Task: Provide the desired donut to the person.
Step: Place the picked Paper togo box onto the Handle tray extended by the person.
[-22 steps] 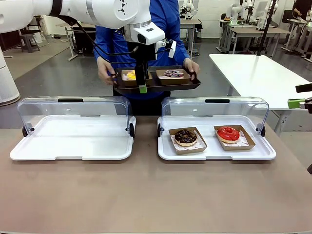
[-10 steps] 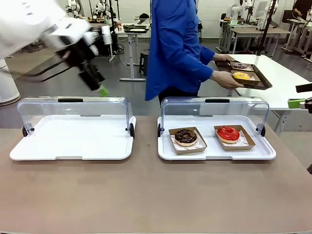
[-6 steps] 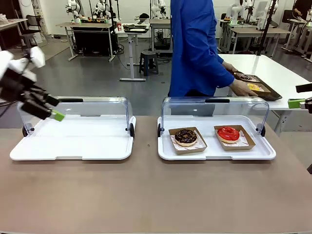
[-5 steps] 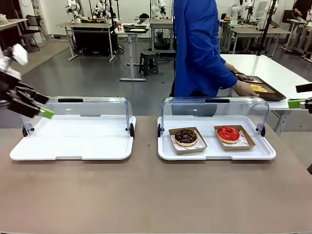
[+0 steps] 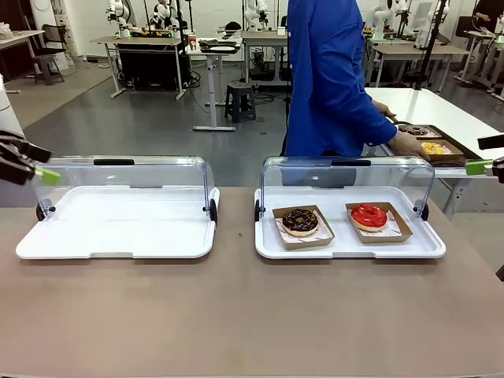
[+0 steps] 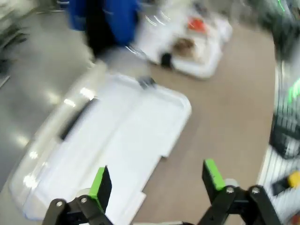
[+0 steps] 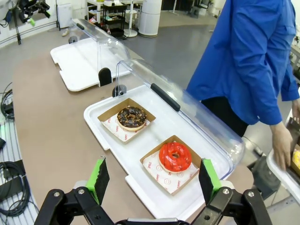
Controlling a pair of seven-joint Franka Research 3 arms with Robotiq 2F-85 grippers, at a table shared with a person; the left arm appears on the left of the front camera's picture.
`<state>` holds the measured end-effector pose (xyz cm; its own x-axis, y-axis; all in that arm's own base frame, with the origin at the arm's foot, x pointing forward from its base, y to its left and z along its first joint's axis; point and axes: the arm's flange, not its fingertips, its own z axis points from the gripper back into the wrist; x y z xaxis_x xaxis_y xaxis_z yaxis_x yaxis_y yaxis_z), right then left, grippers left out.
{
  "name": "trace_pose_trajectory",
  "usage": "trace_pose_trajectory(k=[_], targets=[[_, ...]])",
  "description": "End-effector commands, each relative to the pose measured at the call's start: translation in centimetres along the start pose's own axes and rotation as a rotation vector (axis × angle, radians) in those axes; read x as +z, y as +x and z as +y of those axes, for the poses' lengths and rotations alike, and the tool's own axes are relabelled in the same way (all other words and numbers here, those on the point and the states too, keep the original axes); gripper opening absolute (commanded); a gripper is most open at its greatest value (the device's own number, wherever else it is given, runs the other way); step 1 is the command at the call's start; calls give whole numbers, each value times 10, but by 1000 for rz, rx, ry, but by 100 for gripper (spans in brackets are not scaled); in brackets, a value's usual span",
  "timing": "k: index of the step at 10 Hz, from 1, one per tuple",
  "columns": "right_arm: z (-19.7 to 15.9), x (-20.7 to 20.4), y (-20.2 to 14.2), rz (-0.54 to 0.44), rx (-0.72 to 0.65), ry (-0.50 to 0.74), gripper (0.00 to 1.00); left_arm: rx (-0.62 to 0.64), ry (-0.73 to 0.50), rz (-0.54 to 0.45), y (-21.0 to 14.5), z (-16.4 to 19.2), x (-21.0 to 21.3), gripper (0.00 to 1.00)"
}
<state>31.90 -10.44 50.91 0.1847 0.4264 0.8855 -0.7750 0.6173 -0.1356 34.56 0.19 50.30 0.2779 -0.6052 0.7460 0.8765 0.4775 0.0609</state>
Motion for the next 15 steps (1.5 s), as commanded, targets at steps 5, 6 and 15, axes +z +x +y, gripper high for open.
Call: trace_pose_trajectory(k=[5, 6, 15], targets=[[-2, -5, -2, -38, 7, -2, 100, 27, 23, 19, -7, 7, 12, 100], [-2, -5, -2, -38, 7, -2, 100, 28, 35, -4, -10, 6, 22, 100], [-2, -5, -2, -38, 7, -2, 100, 8, 186, -61, -13, 13, 53, 100]])
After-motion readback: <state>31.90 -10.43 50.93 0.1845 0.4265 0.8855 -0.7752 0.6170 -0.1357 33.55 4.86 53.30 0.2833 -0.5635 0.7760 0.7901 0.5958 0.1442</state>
